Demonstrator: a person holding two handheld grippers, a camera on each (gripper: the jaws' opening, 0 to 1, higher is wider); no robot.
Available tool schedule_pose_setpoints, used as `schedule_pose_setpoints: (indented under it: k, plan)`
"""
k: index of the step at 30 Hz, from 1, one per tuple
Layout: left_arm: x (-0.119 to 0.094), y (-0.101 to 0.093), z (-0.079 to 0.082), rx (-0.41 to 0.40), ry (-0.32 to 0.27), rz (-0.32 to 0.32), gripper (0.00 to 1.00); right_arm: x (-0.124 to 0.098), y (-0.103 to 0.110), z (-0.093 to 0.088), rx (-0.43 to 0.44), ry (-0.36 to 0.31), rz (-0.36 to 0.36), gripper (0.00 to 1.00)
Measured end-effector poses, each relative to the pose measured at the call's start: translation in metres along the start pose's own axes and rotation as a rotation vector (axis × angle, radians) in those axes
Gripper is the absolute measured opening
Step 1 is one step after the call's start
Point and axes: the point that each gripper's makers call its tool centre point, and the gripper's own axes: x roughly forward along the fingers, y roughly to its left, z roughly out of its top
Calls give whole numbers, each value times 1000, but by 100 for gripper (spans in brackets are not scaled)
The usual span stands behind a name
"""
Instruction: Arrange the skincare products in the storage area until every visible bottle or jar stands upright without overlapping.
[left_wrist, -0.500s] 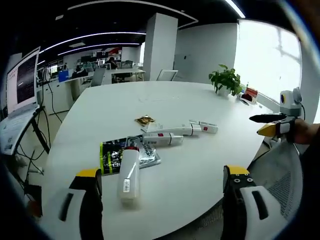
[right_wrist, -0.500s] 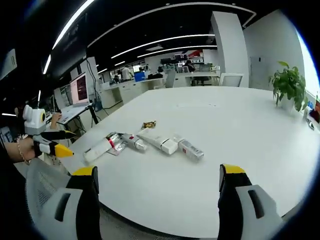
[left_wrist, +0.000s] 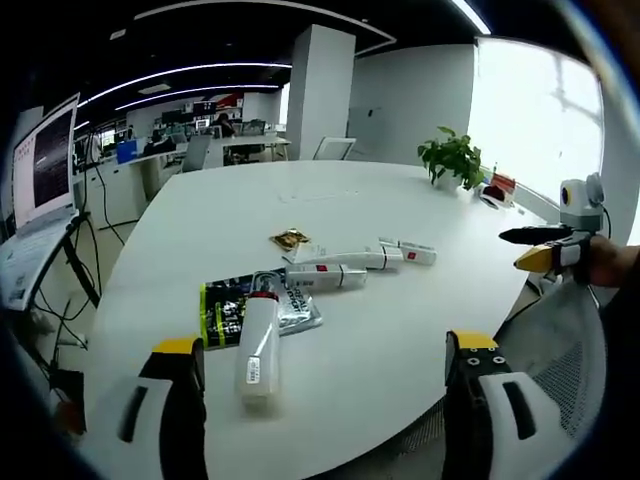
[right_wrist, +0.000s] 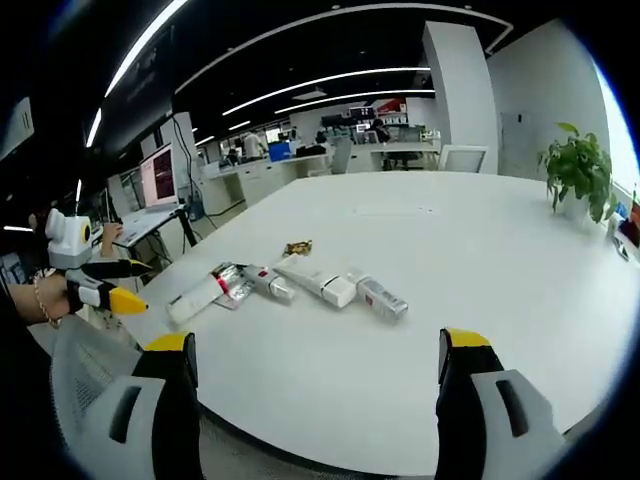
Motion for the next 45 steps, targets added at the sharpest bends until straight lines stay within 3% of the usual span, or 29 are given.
schedule_pose_setpoints:
  k: [31, 37, 45]
  plan:
    - [0, 5, 1, 7, -9, 15, 92, 4, 2, 2, -15, 16, -4, 100]
    - [0, 4, 1, 18, -11, 11, 91, 11, 6, 0, -97, 50, 4, 99]
    - [-1, 3, 1, 9, -11, 3, 91, 26, 5, 12, -201, 89, 31, 86]
